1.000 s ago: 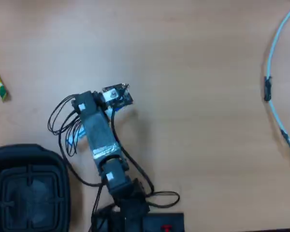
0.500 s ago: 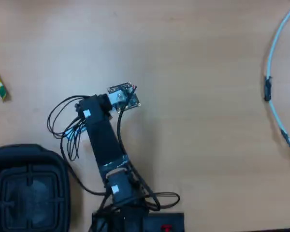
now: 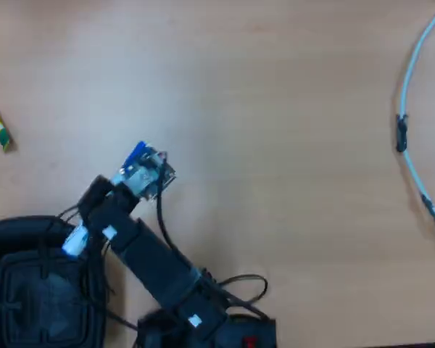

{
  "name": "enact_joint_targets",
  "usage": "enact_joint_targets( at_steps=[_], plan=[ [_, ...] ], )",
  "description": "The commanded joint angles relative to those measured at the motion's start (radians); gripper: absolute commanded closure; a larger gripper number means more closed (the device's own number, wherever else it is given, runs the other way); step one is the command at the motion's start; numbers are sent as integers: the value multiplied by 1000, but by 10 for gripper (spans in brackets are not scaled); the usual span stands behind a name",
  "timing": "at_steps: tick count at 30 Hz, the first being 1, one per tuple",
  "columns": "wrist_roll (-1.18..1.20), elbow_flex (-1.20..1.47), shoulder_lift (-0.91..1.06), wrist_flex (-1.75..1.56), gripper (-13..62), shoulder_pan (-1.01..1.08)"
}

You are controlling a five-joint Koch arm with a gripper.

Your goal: Pick up the blue pen and put it in the black bowl

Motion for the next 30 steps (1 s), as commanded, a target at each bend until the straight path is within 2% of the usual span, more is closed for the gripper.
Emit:
enact_joint_targets(
  at_steps=[1,18,30],
  plan=[
    [-11,-103,52,25,555,-67],
    [2,-107,49,8,555,-568],
    [86,-66,35,-133,555,-744]
  ],
)
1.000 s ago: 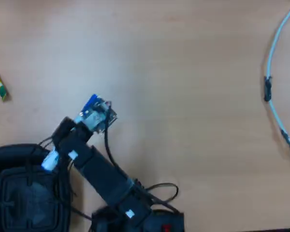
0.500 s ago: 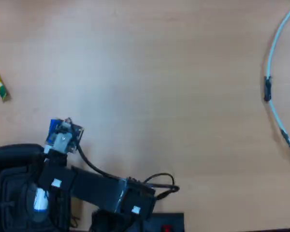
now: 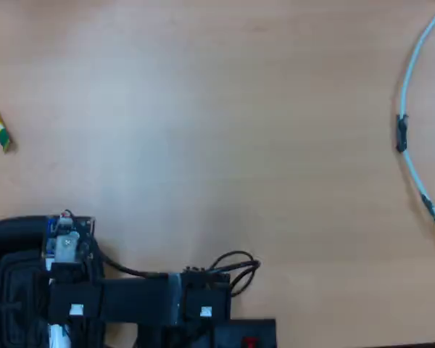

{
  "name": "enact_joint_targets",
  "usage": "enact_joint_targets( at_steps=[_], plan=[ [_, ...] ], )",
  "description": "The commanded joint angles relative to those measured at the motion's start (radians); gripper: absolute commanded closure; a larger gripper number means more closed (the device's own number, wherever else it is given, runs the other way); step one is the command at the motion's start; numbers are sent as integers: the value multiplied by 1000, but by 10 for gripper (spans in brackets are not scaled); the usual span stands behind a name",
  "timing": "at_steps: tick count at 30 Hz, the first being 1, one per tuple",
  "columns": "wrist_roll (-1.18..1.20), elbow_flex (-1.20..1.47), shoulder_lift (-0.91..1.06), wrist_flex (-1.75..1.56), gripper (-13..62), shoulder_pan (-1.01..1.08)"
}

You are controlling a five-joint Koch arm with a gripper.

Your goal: Pick up the blue pen and put it in the black bowl

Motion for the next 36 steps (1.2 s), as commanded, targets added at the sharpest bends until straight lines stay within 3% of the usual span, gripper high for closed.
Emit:
enact_joint_targets(
  at_steps=[1,31,36],
  plan=[
    [21,-66,32,-78,555,-29],
    [23,-67,-301,-310,546,-198],
    [21,-67,-330,-310,490,-175]
  ],
)
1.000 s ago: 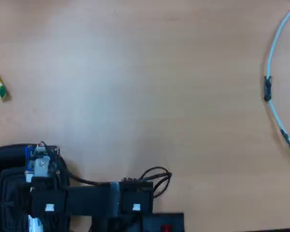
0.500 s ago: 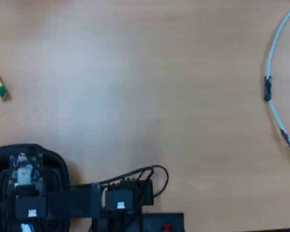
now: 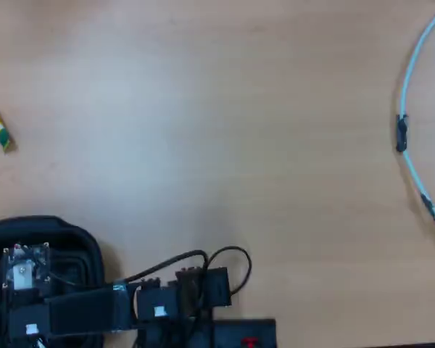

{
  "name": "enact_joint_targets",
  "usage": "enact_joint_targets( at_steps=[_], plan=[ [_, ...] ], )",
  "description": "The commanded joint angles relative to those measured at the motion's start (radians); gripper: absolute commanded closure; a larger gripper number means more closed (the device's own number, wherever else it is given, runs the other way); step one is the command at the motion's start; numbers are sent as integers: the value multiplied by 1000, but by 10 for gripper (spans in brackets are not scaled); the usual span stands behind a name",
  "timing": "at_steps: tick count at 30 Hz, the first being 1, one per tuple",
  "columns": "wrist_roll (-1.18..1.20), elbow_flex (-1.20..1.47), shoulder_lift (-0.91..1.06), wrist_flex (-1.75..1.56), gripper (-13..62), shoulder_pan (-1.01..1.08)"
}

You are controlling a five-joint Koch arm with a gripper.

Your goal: Pick up the blue pen and put it in the black bowl

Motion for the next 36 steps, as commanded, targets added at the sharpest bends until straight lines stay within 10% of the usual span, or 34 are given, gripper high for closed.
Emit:
enact_joint_targets(
  at_steps=[1,20,28,36],
  plan=[
    [3,-69,8,-64,470,9],
    [-11,-66,-75,-87,247,35],
    [8,-5,-74,-81,14,78],
    [6,-12,-44,110,4,242]
  ],
)
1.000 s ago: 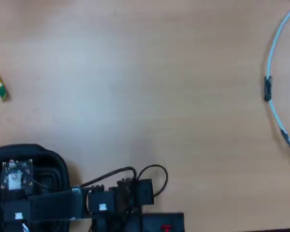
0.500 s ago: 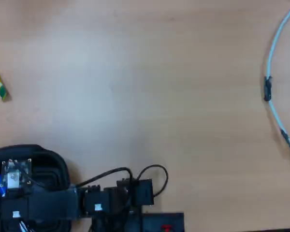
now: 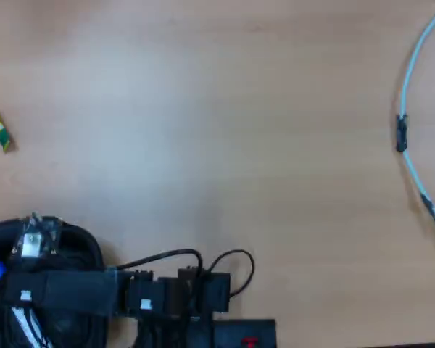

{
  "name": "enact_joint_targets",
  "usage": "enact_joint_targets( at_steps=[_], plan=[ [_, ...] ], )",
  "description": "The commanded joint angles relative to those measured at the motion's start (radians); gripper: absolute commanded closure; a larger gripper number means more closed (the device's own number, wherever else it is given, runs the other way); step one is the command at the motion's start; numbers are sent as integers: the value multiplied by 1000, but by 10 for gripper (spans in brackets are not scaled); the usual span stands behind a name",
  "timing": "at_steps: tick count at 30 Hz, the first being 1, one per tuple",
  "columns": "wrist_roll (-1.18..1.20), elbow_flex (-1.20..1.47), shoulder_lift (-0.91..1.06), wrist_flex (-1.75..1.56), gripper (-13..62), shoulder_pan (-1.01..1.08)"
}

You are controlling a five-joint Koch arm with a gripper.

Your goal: Pick up the blue pen and put it in the black bowl

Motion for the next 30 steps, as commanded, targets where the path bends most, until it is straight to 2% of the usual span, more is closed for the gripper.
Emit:
enact_joint_targets(
  at_steps=[1,9,14,19,23,26,30],
  plan=[
    [8,-40,58,103,4,83],
    [-64,-80,281,249,27,420],
    [-112,-55,390,288,171,604],
    [-109,97,407,270,331,1052],
    [-110,152,379,227,452,1299],
    [-109,221,321,152,509,1448],
    [-109,351,310,78,516,1577]
  ],
)
